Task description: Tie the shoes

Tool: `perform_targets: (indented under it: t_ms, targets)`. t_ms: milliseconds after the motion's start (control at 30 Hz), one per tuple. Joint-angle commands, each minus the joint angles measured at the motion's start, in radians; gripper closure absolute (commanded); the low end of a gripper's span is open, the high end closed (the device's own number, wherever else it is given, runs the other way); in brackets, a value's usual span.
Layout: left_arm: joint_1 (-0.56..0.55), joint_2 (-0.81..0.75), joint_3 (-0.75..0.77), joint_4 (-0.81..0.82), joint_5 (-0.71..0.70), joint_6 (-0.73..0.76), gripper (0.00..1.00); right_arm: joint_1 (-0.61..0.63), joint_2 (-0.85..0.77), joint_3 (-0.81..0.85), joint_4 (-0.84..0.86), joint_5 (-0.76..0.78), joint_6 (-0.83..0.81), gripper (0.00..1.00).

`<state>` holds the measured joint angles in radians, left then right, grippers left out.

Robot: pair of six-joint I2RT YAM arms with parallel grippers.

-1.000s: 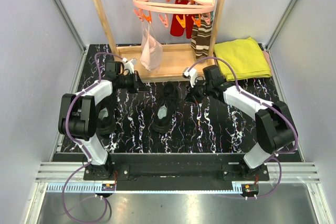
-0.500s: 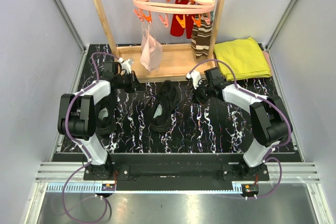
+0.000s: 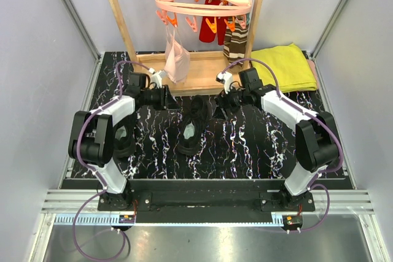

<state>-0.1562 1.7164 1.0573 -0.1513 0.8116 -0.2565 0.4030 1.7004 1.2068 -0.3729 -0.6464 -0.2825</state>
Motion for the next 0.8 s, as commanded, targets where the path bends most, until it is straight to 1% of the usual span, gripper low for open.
perform_targets:
  t_ms: [0,33,67,100,133,167,267,300,333,367,400,433,467,500,533,567,667,700,767]
  targets:
    - [0.044,-0.095,-0.031,0.087,0.035,-0.02,0.52,-0.003,-0.008,0.033,-0.061,-0.067,0.083,0.12]
    - [0.052,-0.103,-0.03,0.079,0.041,-0.013,0.5,-0.004,-0.013,0.031,-0.067,-0.07,0.088,0.11]
    - [0.055,-0.125,-0.016,0.061,0.038,0.032,0.47,-0.007,-0.021,0.03,-0.072,-0.07,0.098,0.09]
    - [0.058,-0.138,-0.007,-0.002,0.029,0.068,0.46,-0.012,-0.027,0.03,-0.072,-0.07,0.104,0.08]
    - [0.058,-0.17,0.001,-0.031,0.021,0.104,0.46,-0.016,-0.047,0.031,-0.073,-0.07,0.109,0.06]
    - [0.058,-0.187,0.016,-0.06,0.003,0.173,0.44,-0.029,-0.056,0.034,-0.073,-0.065,0.115,0.05]
    - [0.06,-0.261,0.053,-0.187,-0.063,0.253,0.17,-0.059,-0.099,0.054,-0.083,-0.045,0.149,0.0]
    - [0.061,-0.276,0.07,-0.218,-0.075,0.287,0.01,-0.088,-0.108,0.069,-0.086,-0.041,0.16,0.0]
    - [0.061,-0.3,0.095,-0.249,-0.125,0.319,0.01,-0.104,-0.129,0.076,-0.095,-0.036,0.172,0.0]
    - [0.061,-0.308,0.16,-0.339,-0.161,0.336,0.01,-0.127,-0.14,0.082,-0.1,-0.032,0.196,0.01]
    - [0.063,-0.31,0.206,-0.393,-0.198,0.348,0.01,-0.168,-0.166,0.088,-0.1,-0.024,0.21,0.0]
    - [0.063,-0.299,0.248,-0.448,-0.263,0.373,0.01,-0.196,-0.18,0.088,-0.103,-0.018,0.226,0.0]
    - [0.064,-0.293,0.316,-0.543,-0.297,0.378,0.01,-0.22,-0.192,0.086,-0.106,-0.012,0.255,0.0]
    - [0.063,-0.291,0.332,-0.58,-0.333,0.379,0.01,-0.268,-0.22,0.083,-0.107,0.008,0.265,0.0]
    - [0.063,-0.308,0.334,-0.596,-0.404,0.366,0.01,-0.288,-0.234,0.079,-0.115,0.023,0.273,0.0]
    - [0.063,-0.322,0.323,-0.614,-0.432,0.364,0.01,-0.306,-0.248,0.071,-0.118,0.036,0.275,0.0]
    - [0.063,-0.415,0.233,-0.602,-0.508,0.358,0.01,-0.375,-0.314,-0.005,-0.124,0.074,0.276,0.0]
    - [0.061,-0.457,0.178,-0.599,-0.531,0.353,0.01,-0.388,-0.353,-0.027,-0.126,0.088,0.276,0.0]
    - [0.057,-0.485,0.132,-0.591,-0.603,0.342,0.01,-0.398,-0.395,-0.099,-0.127,0.097,0.272,0.0]
